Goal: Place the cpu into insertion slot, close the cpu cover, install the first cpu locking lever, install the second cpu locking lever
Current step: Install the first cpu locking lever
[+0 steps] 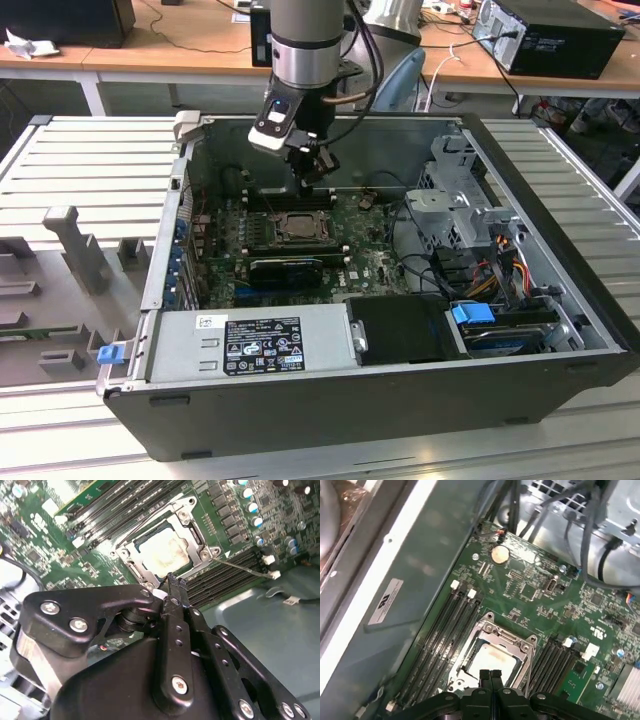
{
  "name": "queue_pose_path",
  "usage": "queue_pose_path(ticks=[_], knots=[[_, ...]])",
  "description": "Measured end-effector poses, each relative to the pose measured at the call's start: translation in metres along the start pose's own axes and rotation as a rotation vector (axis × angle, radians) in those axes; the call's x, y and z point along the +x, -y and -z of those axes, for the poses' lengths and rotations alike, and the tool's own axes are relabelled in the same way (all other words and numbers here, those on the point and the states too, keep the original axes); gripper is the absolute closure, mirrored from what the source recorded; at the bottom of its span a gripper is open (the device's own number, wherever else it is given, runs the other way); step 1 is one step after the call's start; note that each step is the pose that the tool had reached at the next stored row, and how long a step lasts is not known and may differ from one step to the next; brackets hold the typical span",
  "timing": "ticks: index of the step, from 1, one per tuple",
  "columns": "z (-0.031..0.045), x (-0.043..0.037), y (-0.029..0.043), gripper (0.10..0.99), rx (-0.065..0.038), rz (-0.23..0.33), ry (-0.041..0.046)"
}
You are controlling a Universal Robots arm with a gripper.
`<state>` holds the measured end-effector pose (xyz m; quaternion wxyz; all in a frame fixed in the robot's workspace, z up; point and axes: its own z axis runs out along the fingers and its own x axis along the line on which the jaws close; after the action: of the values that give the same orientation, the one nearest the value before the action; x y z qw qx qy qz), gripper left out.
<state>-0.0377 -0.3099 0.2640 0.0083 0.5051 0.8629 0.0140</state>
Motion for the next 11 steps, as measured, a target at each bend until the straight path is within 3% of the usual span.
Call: queue_pose_path(ticks=[11], knots=[[0.0, 0.0, 0.0, 0.98, 0.0, 0.241, -0.0079]])
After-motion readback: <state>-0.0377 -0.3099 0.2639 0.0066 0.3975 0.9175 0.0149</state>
